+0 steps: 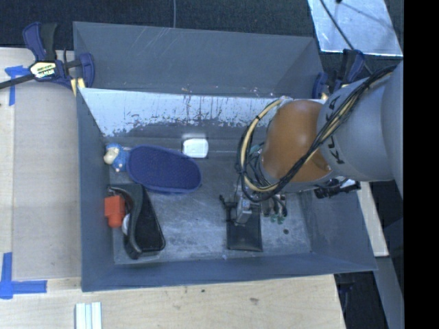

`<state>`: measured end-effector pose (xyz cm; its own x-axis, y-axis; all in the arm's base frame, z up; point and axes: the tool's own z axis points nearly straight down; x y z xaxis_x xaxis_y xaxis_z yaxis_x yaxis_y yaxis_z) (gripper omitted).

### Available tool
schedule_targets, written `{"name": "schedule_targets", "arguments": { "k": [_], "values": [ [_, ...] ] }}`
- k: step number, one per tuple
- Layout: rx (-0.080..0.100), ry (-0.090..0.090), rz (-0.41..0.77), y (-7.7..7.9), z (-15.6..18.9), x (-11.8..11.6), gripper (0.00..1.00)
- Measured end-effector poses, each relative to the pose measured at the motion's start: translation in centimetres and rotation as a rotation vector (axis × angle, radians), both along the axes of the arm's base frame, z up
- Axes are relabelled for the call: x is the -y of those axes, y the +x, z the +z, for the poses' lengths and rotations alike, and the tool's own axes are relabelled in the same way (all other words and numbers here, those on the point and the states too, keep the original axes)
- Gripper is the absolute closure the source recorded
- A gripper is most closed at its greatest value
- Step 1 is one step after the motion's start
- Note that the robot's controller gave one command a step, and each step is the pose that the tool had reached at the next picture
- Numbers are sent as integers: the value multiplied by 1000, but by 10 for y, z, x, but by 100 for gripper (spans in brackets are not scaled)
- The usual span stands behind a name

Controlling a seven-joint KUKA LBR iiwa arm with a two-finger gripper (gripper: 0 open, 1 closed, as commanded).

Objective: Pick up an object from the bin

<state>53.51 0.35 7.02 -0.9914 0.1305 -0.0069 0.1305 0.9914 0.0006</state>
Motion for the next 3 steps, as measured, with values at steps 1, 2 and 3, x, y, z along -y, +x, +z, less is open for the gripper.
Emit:
{"name": "schedule_targets", "arguments": {
  "k": [1, 2, 3],
  "values": [
    [1, 0, 0, 2, 46, 0, 100],
    [1, 0, 0, 4, 85, 1, 100],
    [2, 0, 0, 6, 131, 2, 100]
  ]
}}
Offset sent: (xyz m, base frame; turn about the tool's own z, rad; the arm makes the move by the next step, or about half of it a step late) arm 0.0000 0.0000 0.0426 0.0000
